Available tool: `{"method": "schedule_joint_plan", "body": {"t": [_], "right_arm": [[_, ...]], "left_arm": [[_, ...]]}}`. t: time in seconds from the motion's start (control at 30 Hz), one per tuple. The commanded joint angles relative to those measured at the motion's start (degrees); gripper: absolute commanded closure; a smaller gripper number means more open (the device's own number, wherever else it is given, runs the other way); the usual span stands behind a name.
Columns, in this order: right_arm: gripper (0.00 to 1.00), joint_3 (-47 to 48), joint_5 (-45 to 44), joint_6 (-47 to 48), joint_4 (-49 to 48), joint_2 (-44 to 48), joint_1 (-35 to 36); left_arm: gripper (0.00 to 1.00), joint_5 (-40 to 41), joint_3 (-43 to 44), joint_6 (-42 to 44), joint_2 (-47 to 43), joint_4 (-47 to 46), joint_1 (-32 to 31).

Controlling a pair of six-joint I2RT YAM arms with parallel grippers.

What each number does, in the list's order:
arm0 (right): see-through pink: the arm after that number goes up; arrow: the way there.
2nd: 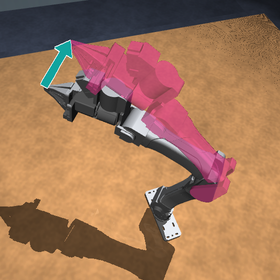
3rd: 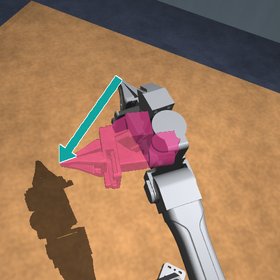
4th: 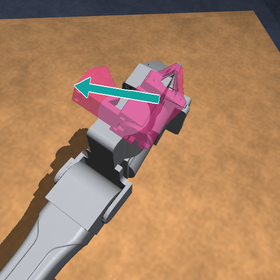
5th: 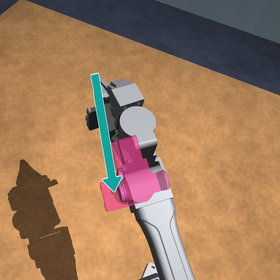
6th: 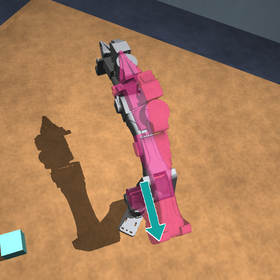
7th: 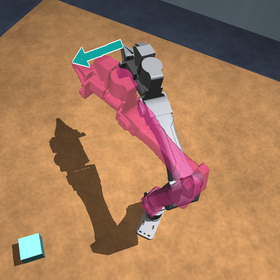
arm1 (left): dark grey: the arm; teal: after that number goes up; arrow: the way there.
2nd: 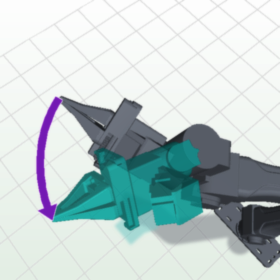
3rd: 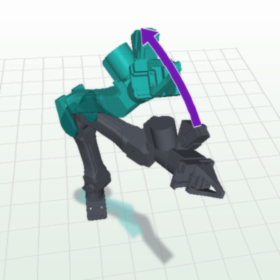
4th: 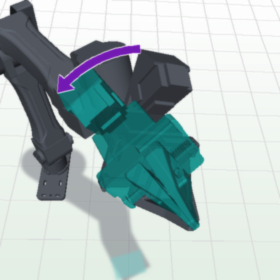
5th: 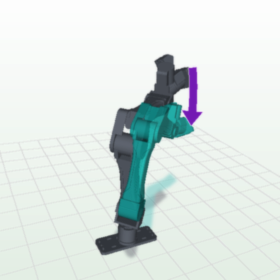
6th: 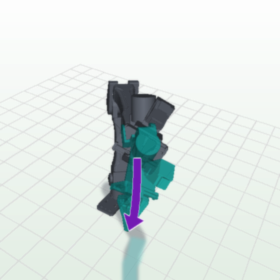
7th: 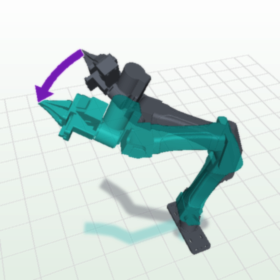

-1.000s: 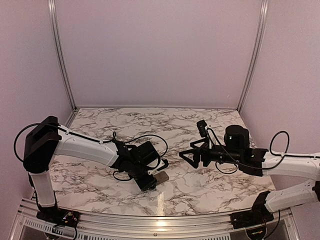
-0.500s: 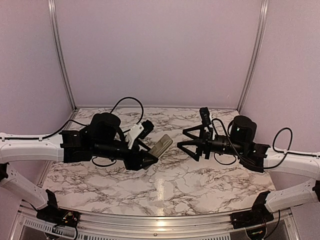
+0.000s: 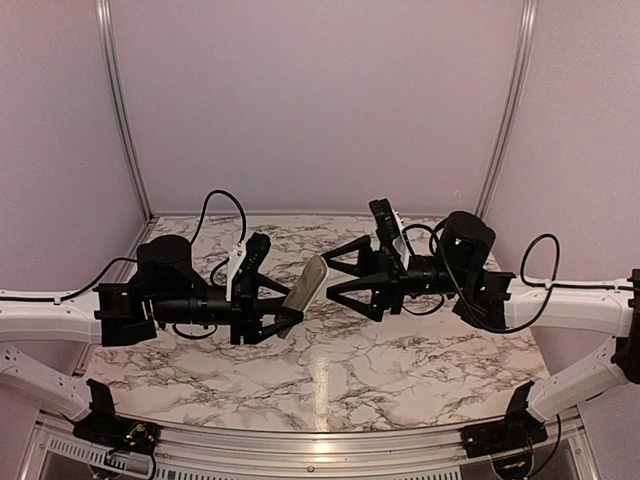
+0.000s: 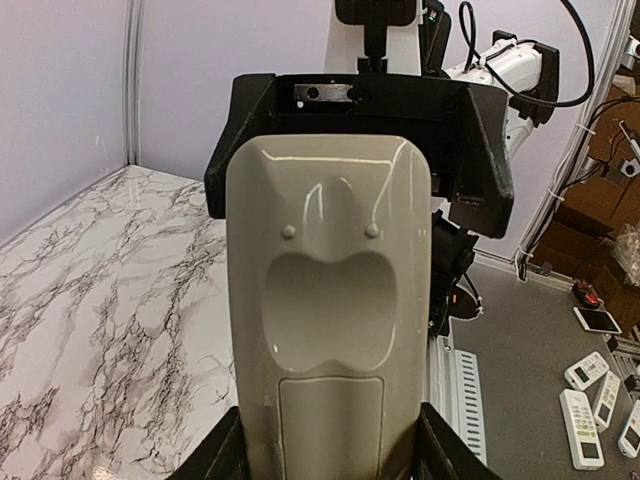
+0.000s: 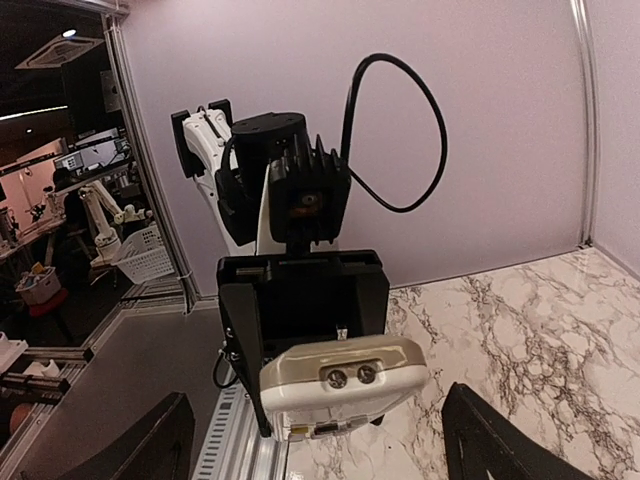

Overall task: Load the batteries into the remote control
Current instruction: Pass from the left arm to the right

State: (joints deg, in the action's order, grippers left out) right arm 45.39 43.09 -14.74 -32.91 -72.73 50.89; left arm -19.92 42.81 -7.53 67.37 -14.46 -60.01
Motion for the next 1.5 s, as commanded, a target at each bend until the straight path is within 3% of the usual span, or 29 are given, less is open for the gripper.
{"method": "schedule_joint_plan", "body": {"t": [0.0,0.13,0.33,0.5,0.7,0.83,0.87,1.03,1.07,1.2,1.47], "right_arm": [[0.16,3.0,2.2,-1.7,-2.8,-2.6,1.1],[0.17,4.5,4.2,-4.6,-6.8,-6.0,1.6],[0.27,7.3,6.6,-5.7,-8.8,-9.0,3.3],[0.52,8.3,6.6,-5.6,-7.7,-9.8,3.5],[0.63,8.5,3.3,-4.4,-4.2,-9.2,3.5],[0.80,9.5,3.4,-4.7,-2.6,-9.2,3.5],[0.85,9.8,3.5,-4.9,-2.3,-9.5,3.4],[1.00,12.0,2.1,-6.8,2.1,-9.8,1.4],[1.00,12.3,0.6,-7.2,3.7,-9.7,0.7],[1.00,14.5,-4.9,-7.9,12.1,-9.7,-1.8],[0.98,29.1,-20.7,-7.9,43.6,-19.1,-2.2]], "left_arm": [[0.63,-3.0,-2.5,-1.1,-3.0,-9.4,0.2],[0.63,-3.0,-3.4,-1.1,-3.3,-10.3,0.2],[0.63,-2.4,-3.4,-1.0,-2.8,-9.9,0.2],[0.63,-1.8,-3.5,-0.9,-2.7,-9.5,0.2],[0.61,0.8,-3.7,-0.5,-2.8,-8.4,0.2],[0.58,2.4,-3.9,-0.8,-2.7,-7.6,0.3],[0.53,3.1,-3.8,-1.0,-2.6,-7.3,0.4],[0.05,10.1,-2.8,-2.9,-3.9,-3.4,1.1],[0.02,12.6,-2.8,-3.1,-4.6,-2.5,1.3],[0.01,21.5,-3.2,-4.8,-8.4,1.0,2.4],[0.01,37.2,0.1,-11.6,-7.0,13.1,5.0]]}}
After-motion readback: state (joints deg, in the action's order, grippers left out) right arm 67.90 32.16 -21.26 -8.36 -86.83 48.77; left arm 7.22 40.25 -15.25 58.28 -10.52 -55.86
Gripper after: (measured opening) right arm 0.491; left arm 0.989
